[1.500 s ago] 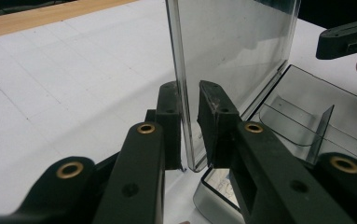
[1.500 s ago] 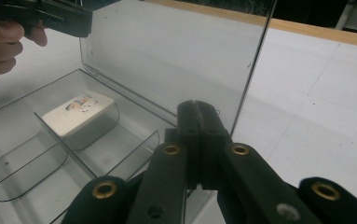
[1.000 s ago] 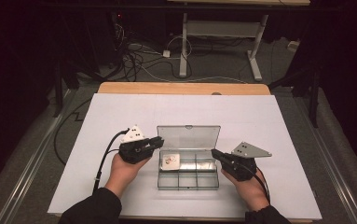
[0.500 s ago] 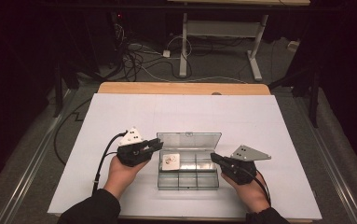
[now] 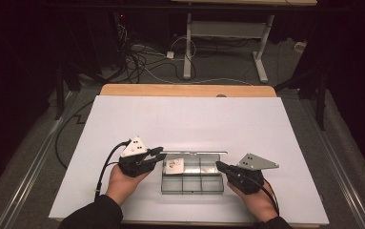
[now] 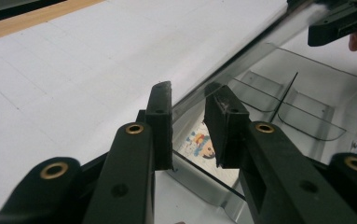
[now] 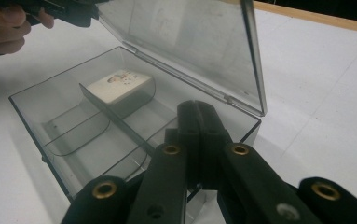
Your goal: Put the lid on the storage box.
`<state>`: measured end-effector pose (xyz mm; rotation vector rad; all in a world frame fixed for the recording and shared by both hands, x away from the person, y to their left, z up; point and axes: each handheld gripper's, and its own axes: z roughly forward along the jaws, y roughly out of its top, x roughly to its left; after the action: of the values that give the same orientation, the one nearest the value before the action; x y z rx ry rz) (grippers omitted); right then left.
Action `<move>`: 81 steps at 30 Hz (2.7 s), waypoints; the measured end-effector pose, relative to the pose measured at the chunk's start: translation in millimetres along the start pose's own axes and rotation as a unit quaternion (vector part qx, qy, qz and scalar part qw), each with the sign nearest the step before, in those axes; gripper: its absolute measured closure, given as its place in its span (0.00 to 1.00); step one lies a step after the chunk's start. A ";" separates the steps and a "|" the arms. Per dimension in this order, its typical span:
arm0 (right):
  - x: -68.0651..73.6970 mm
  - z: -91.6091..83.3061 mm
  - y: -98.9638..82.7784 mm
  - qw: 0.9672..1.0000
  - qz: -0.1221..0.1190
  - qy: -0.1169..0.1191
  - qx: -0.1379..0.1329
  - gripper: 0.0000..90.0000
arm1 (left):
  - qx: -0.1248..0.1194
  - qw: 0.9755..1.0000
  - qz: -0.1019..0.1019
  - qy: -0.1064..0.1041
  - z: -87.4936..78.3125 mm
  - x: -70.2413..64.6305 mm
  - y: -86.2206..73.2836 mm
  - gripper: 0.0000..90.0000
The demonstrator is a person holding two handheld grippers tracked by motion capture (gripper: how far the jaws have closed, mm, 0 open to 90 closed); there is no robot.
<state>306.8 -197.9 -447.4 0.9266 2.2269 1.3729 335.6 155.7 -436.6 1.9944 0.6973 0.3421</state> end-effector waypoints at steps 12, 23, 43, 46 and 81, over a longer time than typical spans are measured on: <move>5.8 -9.5 -0.8 1.000 -0.004 -0.004 -0.007 1.00 | 0.007 1.000 0.008 0.001 -5.9 -9.2 -5.6 0.78; 8.2 -14.8 -0.2 1.000 -0.002 -0.003 -0.015 1.00 | 0.013 1.000 0.007 -0.002 -8.6 -13.7 -9.8 0.77; 12.3 -13.7 -5.0 1.000 -0.004 0.002 -0.003 1.00 | 0.033 0.998 -0.032 -0.046 -26.1 -29.1 -33.3 0.81; 12.9 -14.2 -6.2 1.000 -0.003 0.002 -0.001 1.00 | 0.024 0.997 -0.036 -0.061 -22.6 -30.0 -30.2 0.92; -26.7 -41.0 -51.6 0.993 0.042 -0.078 0.073 0.34 | 0.039 0.997 -0.007 -0.068 -26.2 -45.4 -44.4 0.96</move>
<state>283.6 -259.1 -475.1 1.1493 2.2143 1.1414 271.5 163.5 -460.0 2.0639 0.6456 0.1719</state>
